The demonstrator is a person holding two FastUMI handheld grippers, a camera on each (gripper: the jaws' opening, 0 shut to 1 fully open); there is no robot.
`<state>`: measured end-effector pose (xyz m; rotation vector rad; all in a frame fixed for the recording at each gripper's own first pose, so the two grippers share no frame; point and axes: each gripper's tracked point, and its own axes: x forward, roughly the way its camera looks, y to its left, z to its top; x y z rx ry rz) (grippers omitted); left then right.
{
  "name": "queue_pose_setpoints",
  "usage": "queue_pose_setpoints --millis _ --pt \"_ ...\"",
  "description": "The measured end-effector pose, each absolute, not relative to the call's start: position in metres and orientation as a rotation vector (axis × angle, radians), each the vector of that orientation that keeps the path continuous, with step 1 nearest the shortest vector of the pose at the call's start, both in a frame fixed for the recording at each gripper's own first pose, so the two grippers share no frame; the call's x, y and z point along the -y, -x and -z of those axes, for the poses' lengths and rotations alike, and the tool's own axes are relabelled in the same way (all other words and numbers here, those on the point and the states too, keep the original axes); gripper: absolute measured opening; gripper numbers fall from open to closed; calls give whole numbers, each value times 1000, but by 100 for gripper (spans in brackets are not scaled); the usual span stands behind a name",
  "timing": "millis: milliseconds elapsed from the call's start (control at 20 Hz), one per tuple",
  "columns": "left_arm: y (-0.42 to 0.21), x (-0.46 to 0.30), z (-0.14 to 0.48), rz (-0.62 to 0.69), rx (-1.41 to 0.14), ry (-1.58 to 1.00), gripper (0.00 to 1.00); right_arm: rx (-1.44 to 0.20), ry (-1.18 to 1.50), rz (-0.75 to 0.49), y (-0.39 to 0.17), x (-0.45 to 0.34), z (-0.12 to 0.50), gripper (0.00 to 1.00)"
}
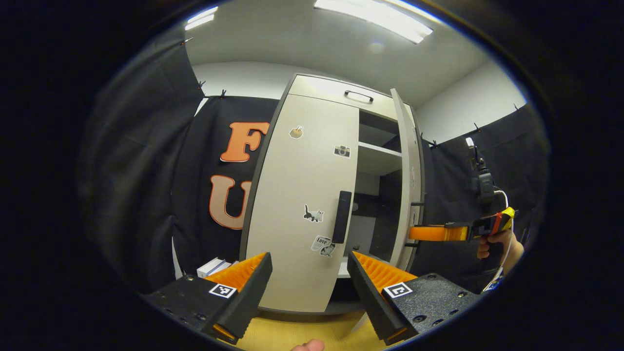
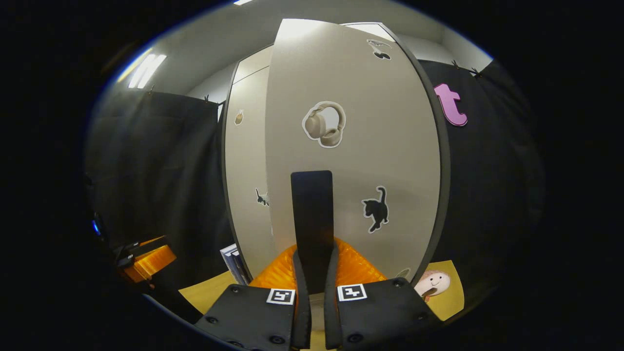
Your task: Open the right door of the double-door shoe cabinet with the right hand, and open the left door with the left hand.
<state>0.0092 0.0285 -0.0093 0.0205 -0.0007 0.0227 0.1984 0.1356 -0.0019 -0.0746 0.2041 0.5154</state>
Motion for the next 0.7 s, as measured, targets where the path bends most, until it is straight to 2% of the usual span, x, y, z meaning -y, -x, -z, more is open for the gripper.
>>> queue_pose_setpoints --millis 350,700 --pt "-8 -14 16 -20 5 -9 97 -200 67 -521 -182 -109 -5 19" --pt "-10 -8 21 -8 9 12 94 -189 94 -452 -181 -83 -8 18"
